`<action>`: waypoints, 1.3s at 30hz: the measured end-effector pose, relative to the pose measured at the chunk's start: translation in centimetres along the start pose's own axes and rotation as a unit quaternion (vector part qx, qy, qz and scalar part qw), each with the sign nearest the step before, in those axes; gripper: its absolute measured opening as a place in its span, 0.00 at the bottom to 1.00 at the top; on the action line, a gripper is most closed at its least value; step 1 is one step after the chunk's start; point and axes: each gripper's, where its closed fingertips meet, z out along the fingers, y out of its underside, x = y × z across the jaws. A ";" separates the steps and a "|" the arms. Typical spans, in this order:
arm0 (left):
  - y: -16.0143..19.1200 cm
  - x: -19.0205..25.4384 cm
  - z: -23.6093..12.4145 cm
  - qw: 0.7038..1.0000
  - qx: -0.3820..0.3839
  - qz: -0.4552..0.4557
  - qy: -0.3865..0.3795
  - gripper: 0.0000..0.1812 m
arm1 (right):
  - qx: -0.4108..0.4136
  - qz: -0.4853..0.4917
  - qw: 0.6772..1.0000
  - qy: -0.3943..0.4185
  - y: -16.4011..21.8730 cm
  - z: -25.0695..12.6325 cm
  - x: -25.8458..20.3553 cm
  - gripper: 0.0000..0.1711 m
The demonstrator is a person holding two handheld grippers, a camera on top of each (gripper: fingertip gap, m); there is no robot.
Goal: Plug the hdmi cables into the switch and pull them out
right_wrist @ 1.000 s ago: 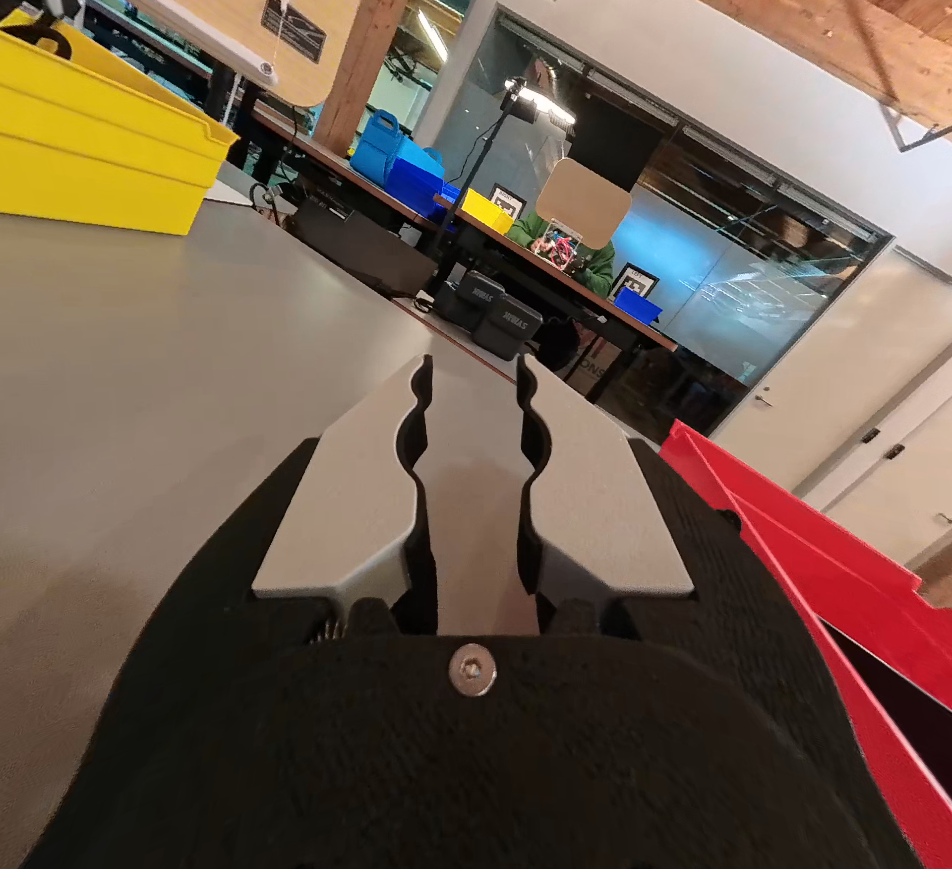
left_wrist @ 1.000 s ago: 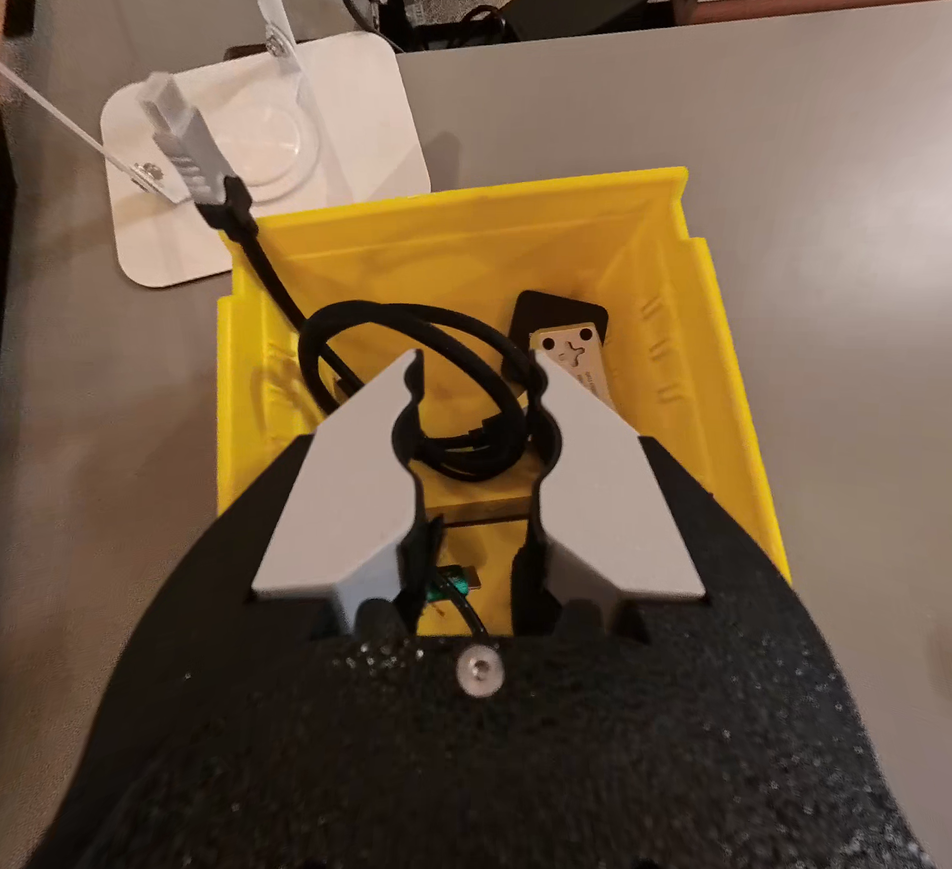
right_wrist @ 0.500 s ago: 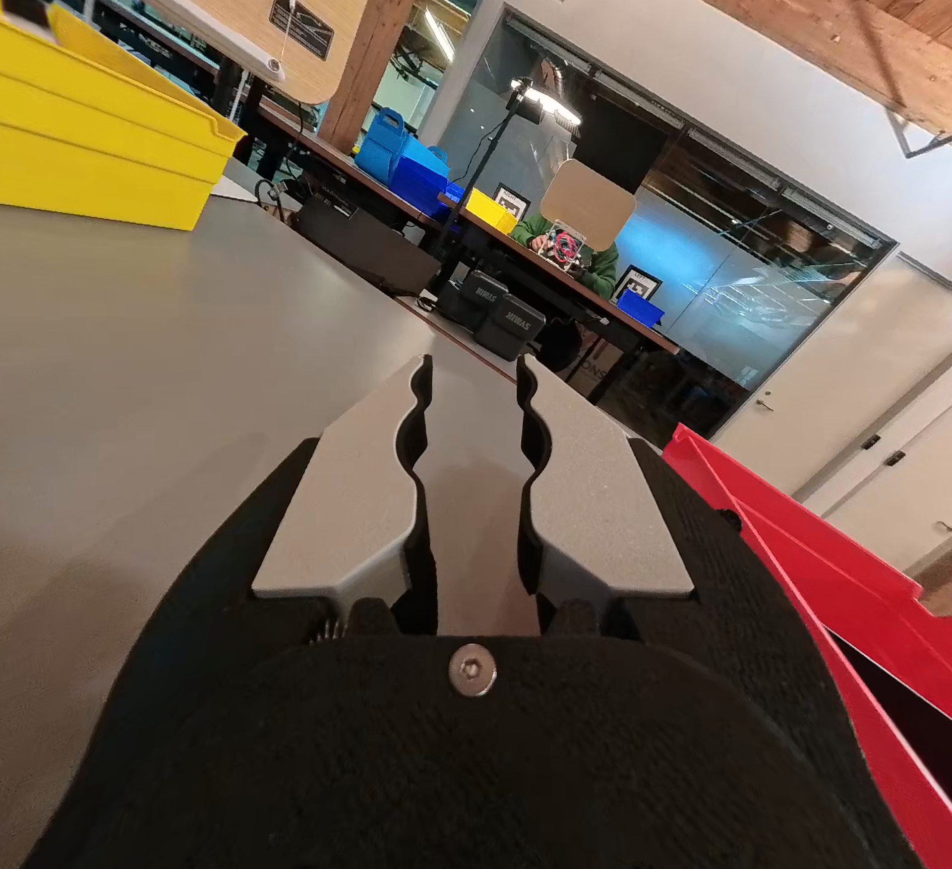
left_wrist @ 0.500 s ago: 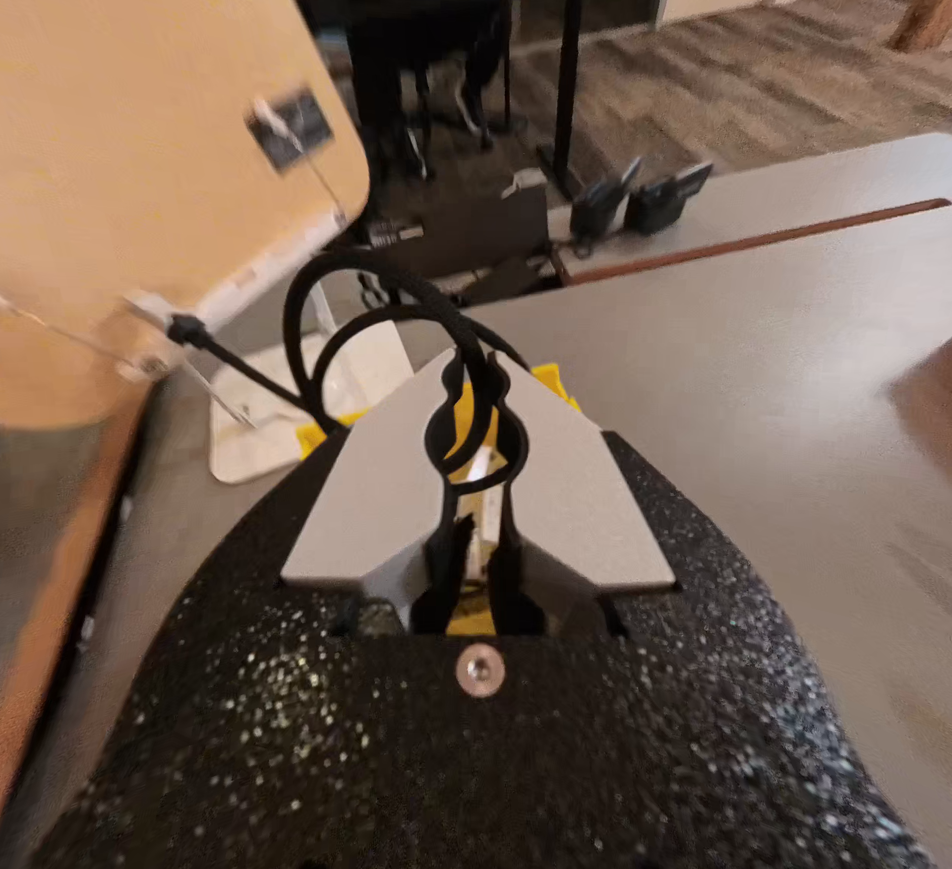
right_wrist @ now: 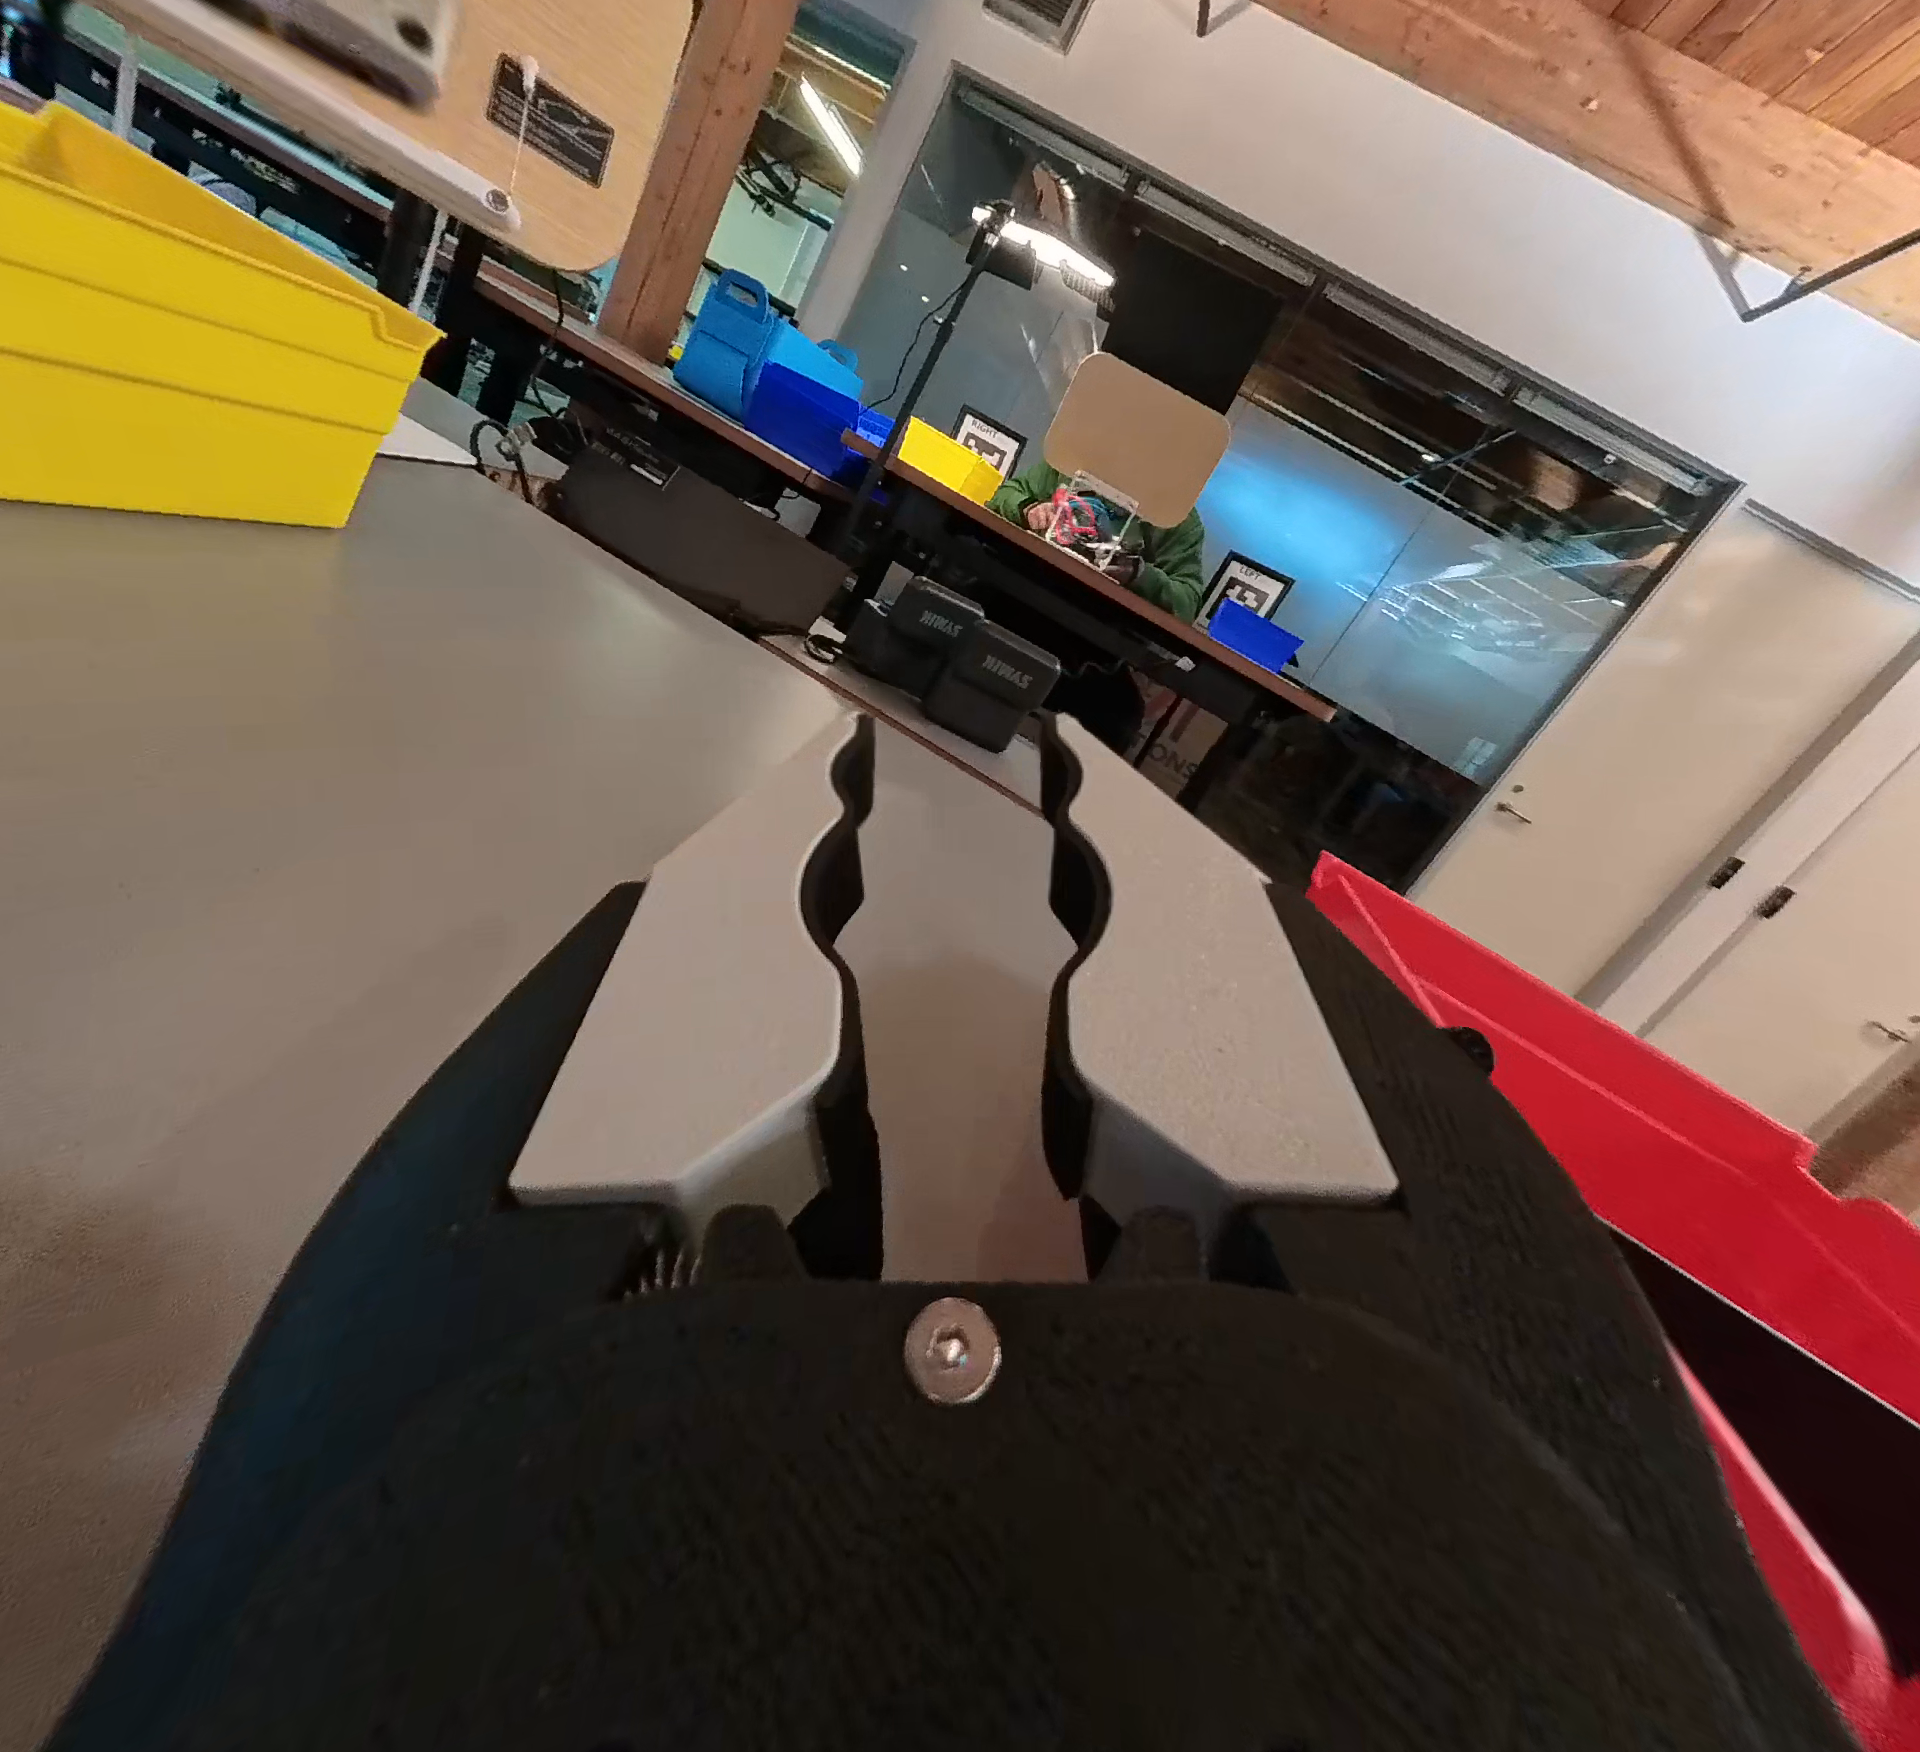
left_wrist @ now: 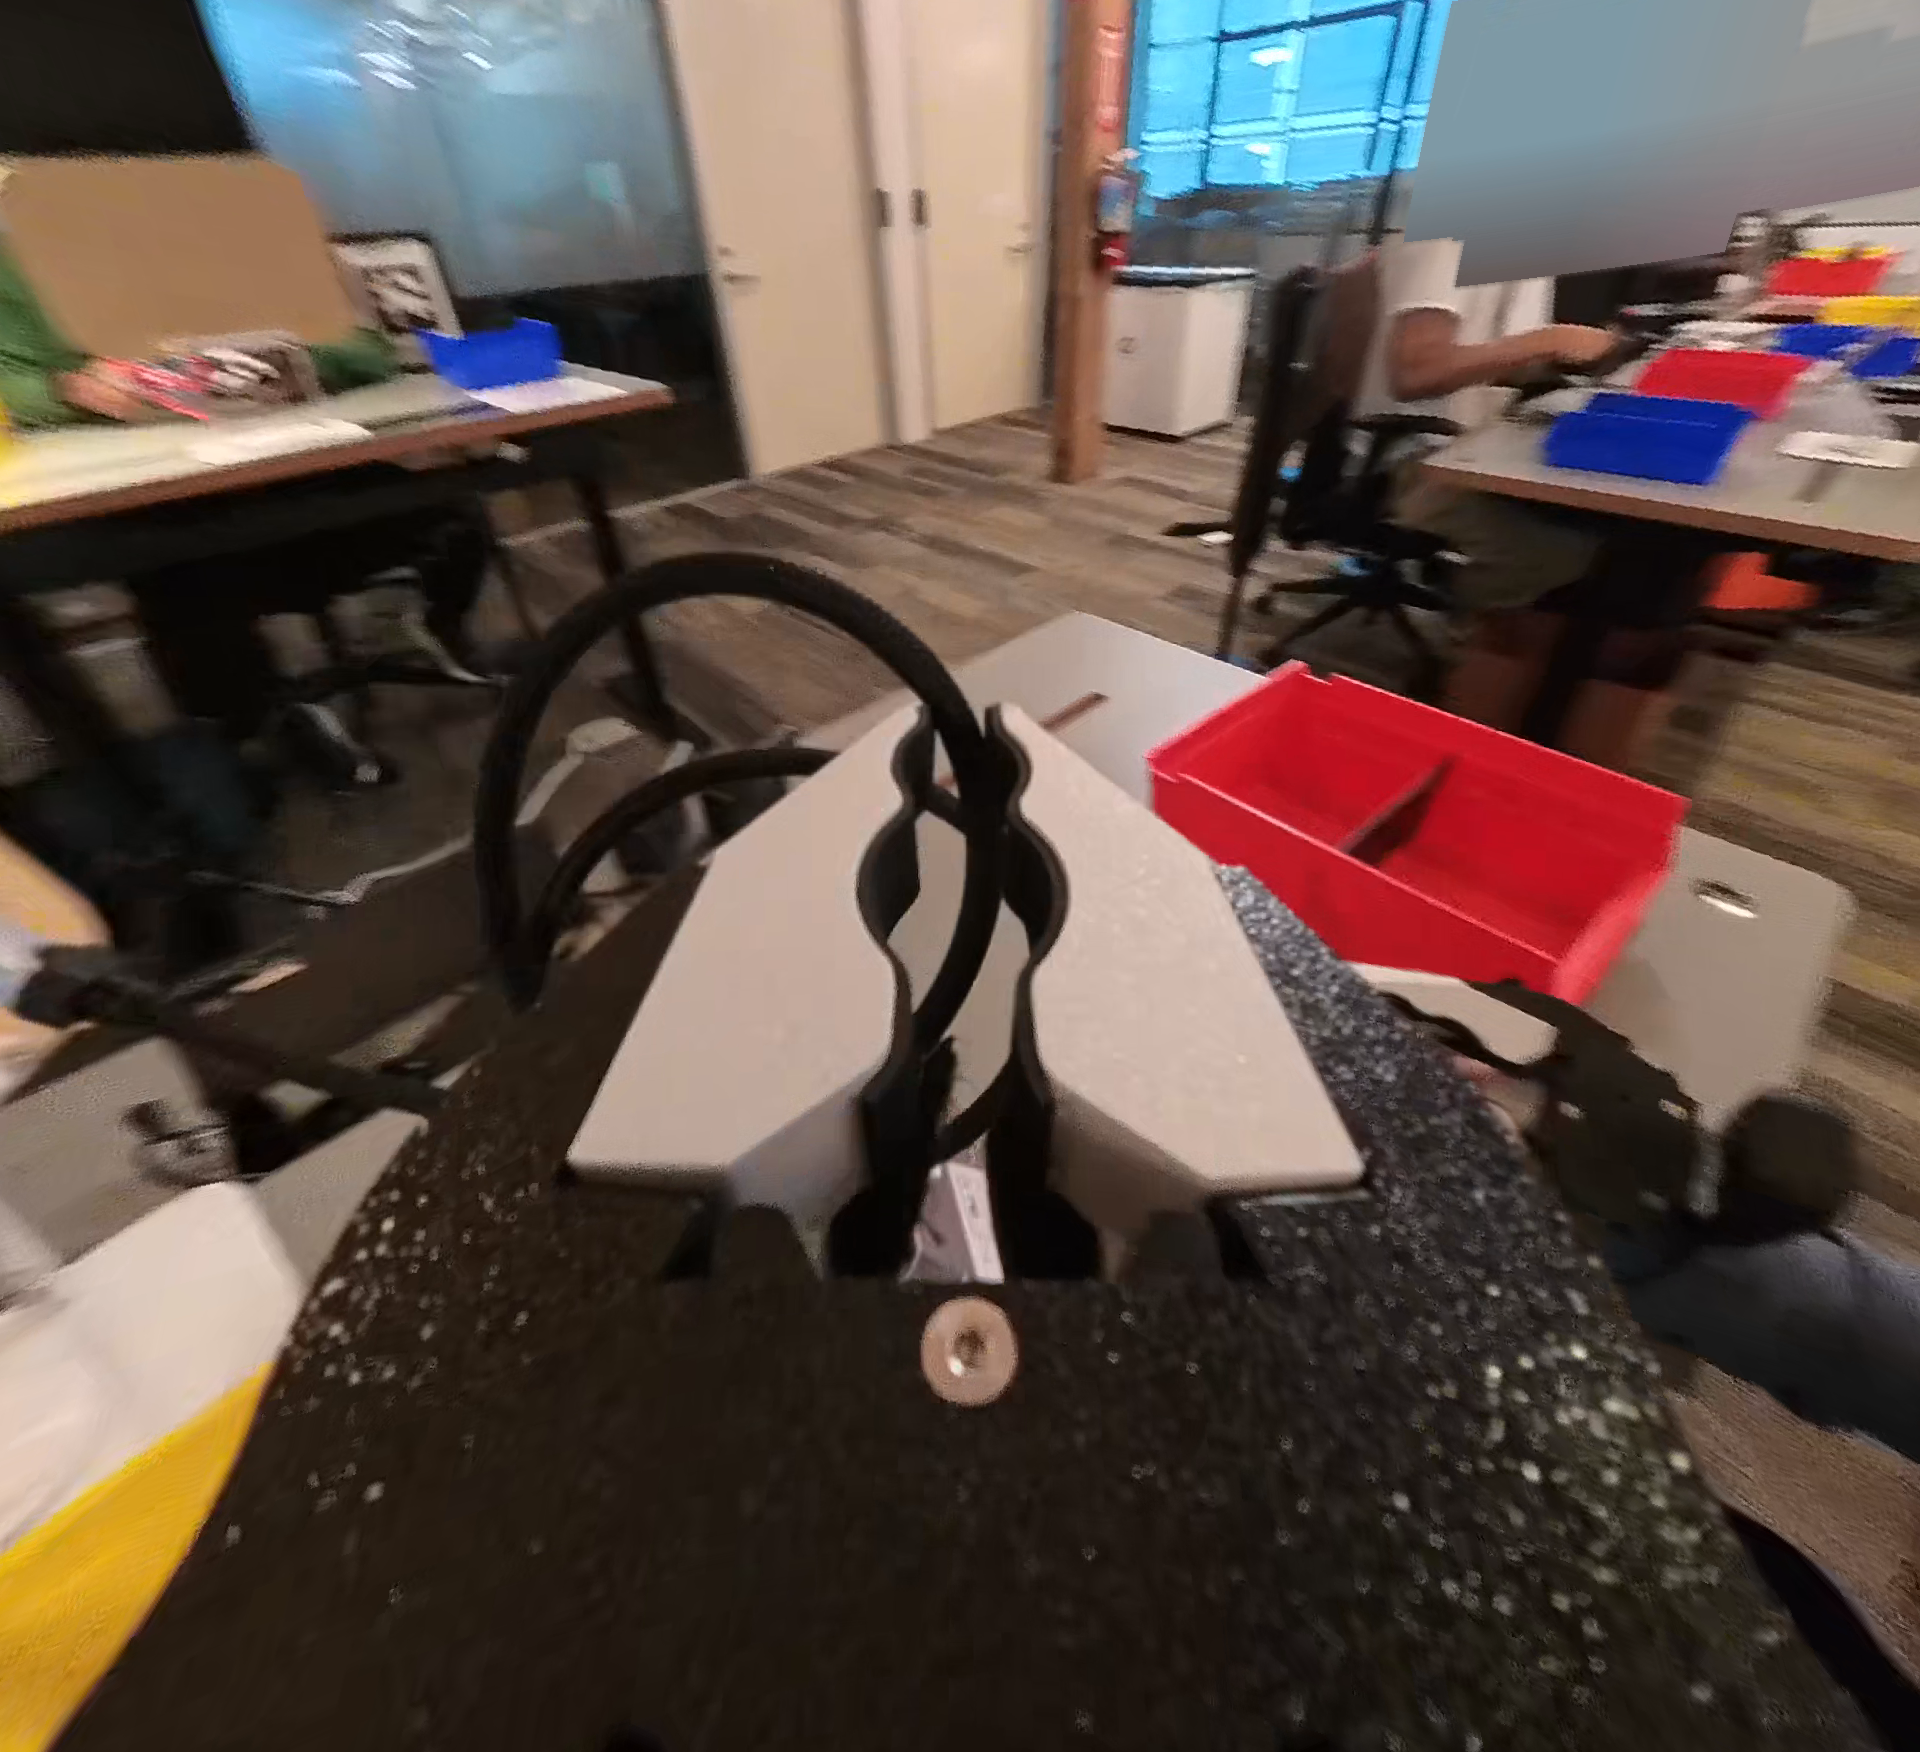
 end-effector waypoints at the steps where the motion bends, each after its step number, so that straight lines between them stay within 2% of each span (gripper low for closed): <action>1: 0.8 1.1 0.9 0.999 -0.012 -0.013 0.026 0.04 | 0.000 -0.001 1.000 0.007 0.0 0.0 0.3 0.18; 4: 4.4 3.4 3.6 0.993 -0.053 -0.054 0.087 0.04 | -0.001 0.004 1.000 0.029 0.0 -0.2 1.2 0.17; 10: 11.9 4.3 9.0 0.973 -0.089 -0.167 0.131 0.03 | -0.010 0.011 0.999 0.052 0.4 0.0 2.0 0.17; 16: 18.7 4.2 13.2 0.971 -0.131 -0.177 0.094 0.02 | -0.008 0.001 0.999 0.043 0.2 0.1 1.5 0.17; 23: 22.6 2.2 15.2 0.972 -0.139 -0.185 0.034 0.04 | -0.004 0.000 0.999 0.034 0.1 0.2 1.2 0.17; 26: 22.4 2.5 14.0 0.977 -0.148 -0.154 0.028 0.17 | -0.003 0.001 0.999 0.032 0.1 0.2 1.2 0.17; 31: 20.5 2.8 9.4 0.983 -0.179 -0.028 0.001 0.35 | -0.006 0.010 0.999 0.029 0.3 0.2 1.2 0.17; 35: 18.2 4.2 3.4 0.985 -0.169 0.001 0.037 0.36 | -0.008 0.013 0.999 0.028 0.4 0.2 1.1 0.17; 39: 17.8 1.3 -3.0 0.978 -0.197 0.061 -0.009 0.31 | -0.009 0.011 1.000 0.022 0.4 0.4 0.8 0.17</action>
